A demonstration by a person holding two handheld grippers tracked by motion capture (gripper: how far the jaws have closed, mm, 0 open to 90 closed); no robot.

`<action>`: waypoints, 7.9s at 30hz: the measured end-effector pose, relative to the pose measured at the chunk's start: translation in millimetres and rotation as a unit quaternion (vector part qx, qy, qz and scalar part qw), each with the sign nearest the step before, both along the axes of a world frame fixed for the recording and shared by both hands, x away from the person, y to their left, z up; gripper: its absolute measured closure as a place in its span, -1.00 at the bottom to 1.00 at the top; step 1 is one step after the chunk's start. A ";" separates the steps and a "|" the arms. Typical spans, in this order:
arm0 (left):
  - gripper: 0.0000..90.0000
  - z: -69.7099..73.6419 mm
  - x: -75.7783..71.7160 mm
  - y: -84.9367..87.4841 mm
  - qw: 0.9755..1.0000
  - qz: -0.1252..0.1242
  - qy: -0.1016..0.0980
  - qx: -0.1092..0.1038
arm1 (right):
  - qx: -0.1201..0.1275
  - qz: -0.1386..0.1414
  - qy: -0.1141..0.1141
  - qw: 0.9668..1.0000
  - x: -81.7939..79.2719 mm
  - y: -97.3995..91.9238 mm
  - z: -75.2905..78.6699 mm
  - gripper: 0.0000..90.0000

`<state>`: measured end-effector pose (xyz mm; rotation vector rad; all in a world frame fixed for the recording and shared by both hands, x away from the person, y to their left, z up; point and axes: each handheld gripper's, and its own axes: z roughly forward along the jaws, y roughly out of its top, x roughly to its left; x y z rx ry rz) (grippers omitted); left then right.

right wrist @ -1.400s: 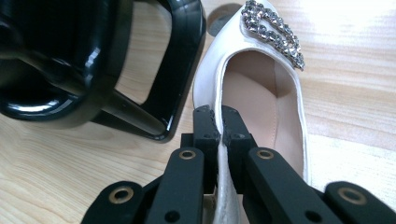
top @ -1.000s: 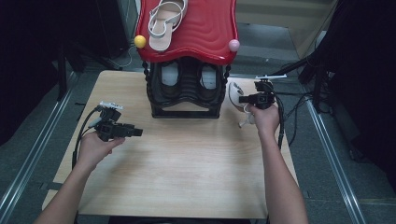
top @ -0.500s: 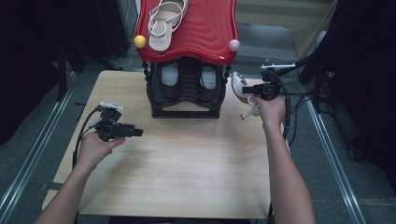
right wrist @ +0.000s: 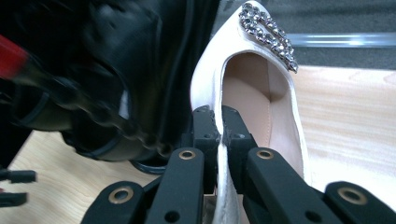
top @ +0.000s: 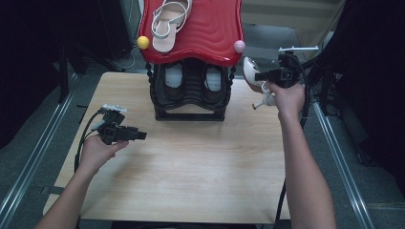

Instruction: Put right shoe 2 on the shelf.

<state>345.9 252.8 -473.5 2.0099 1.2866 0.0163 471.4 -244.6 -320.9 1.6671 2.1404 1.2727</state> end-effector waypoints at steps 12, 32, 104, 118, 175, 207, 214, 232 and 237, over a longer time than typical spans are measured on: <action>0.00 -0.1 -0.3 -1.5 1.000 0.000 -0.001 0.000 | 0.000 -0.005 -0.037 0.999 -0.3 7.7 66.4 0.97; 0.00 2.8 -1.8 -1.8 1.000 -0.006 -0.002 0.000 | -0.025 0.016 -0.101 0.994 -8.4 50.6 178.8 0.97; 0.00 1.2 -2.0 -5.6 1.000 -0.022 0.001 0.004 | -0.036 0.058 -0.166 0.984 12.1 171.2 147.5 0.49; 0.00 0.9 -1.7 -5.5 1.000 -0.023 0.001 0.005 | -0.039 0.058 -0.166 0.984 5.2 149.3 164.5 0.45; 0.00 1.9 -3.1 -2.6 1.000 -0.016 -0.008 0.002 | -0.042 -0.009 -0.129 0.991 -16.2 24.9 56.1 0.43; 0.00 2.4 -3.8 -0.8 1.000 -0.017 -0.014 0.006 | -0.031 0.023 -0.109 0.993 -62.1 27.4 -41.8 0.43; 0.00 2.4 -3.7 -0.7 1.000 -0.018 -0.013 0.006 | -0.014 0.031 -0.101 0.994 -74.2 25.1 -64.8 0.42; 0.00 1.5 -4.0 -2.5 1.000 -0.017 -0.012 0.008 | -0.016 0.050 -0.084 0.995 -98.5 36.2 -116.0 0.42; 0.00 1.0 -3.8 -3.0 1.000 -0.018 -0.012 0.010 | -0.025 0.054 -0.077 0.995 -102.9 38.5 -131.8 0.42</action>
